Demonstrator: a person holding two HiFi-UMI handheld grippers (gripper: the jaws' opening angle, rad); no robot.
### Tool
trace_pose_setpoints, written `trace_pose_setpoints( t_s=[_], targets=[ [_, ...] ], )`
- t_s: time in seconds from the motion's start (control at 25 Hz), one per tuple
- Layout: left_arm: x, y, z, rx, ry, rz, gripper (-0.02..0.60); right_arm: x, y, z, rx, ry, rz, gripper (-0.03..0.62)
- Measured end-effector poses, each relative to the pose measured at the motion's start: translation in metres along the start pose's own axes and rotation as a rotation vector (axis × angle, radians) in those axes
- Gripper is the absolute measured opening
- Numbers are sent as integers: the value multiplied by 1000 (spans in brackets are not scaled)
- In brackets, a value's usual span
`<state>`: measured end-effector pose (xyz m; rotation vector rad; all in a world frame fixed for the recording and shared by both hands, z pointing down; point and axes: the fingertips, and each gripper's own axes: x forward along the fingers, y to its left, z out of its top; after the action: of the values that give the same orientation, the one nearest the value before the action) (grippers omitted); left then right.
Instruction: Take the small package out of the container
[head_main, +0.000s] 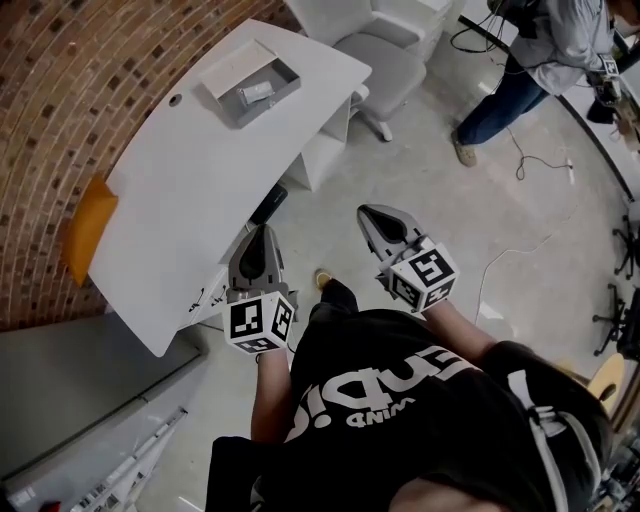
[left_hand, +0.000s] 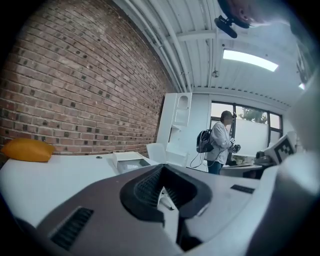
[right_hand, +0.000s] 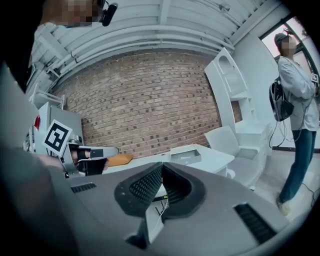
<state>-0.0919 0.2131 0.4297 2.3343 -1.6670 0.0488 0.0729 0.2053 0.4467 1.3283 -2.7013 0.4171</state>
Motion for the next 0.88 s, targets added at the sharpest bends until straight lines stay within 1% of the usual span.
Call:
trace_pose_setpoints(
  t_s=[0.24,0.48,0.64,0.88],
  targets=[
    [25,22,13,1,8,-27,5,31,-5,12,3,-4,-22,0],
    [41,37,21,9,2,-59,5,51,-11,13,10,-6,-61,0],
    [52,46,19,-12,13,-68,5,63,-13,13,18,4,-71,0],
    [74,58,23,-21,18,-80,5,84,-26,15,29,10,-84,0]
  ],
)
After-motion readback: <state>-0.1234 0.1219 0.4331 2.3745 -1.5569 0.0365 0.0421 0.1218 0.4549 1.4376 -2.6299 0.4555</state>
